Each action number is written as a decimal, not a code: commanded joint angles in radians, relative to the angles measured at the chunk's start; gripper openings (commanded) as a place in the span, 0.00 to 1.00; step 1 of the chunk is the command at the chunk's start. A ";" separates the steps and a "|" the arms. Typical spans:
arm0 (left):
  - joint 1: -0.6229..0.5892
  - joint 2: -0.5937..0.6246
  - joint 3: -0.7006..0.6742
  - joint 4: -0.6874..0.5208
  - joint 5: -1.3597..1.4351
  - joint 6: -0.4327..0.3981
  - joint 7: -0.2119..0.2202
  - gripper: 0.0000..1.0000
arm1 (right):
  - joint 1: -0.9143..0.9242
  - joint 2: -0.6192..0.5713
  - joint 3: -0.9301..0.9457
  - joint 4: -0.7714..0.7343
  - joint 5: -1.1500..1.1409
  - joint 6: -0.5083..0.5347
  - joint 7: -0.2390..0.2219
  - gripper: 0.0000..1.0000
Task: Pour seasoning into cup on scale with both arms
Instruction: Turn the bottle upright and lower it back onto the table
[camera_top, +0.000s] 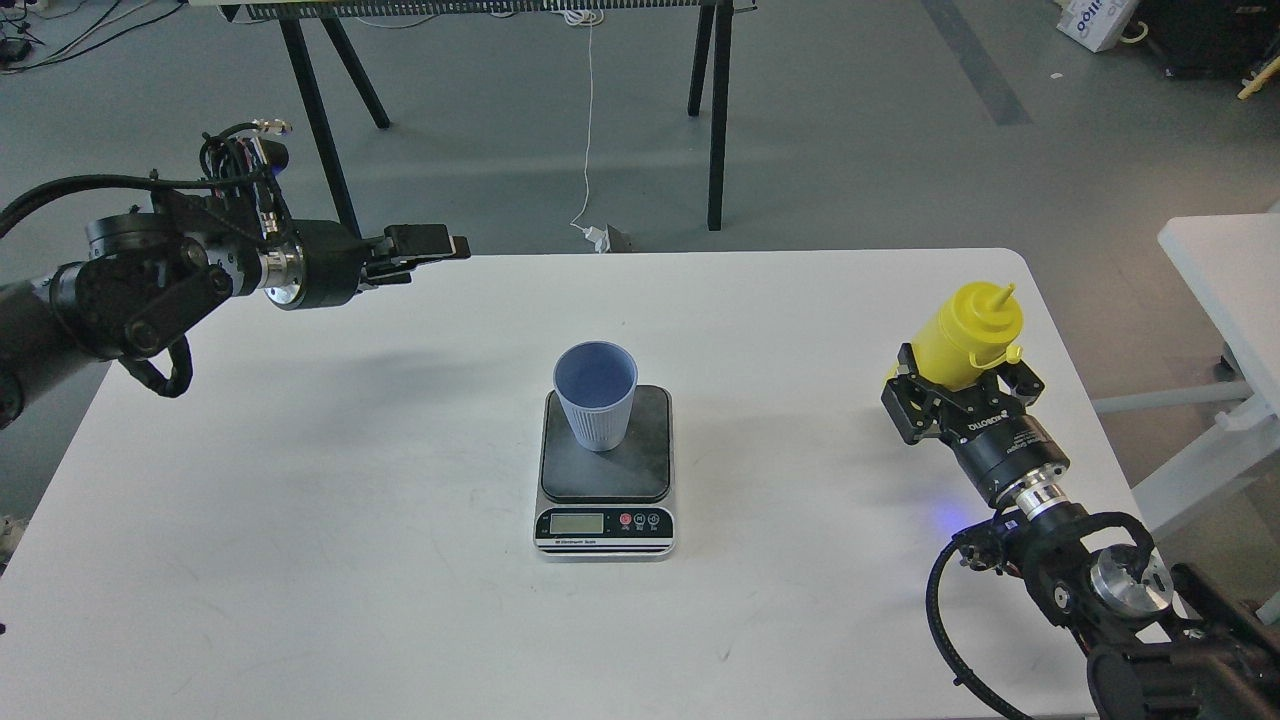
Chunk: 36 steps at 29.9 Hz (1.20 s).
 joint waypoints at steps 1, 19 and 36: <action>0.002 0.001 0.001 0.000 0.001 0.000 0.000 0.99 | -0.010 0.011 -0.020 -0.021 -0.006 0.000 0.002 0.24; 0.002 0.001 0.001 0.000 0.000 0.000 0.000 0.99 | -0.005 0.053 -0.137 -0.119 -0.012 0.000 0.004 0.41; 0.003 0.003 0.003 0.000 0.001 0.000 0.000 0.99 | -0.013 0.038 -0.139 -0.061 -0.034 0.000 -0.002 0.99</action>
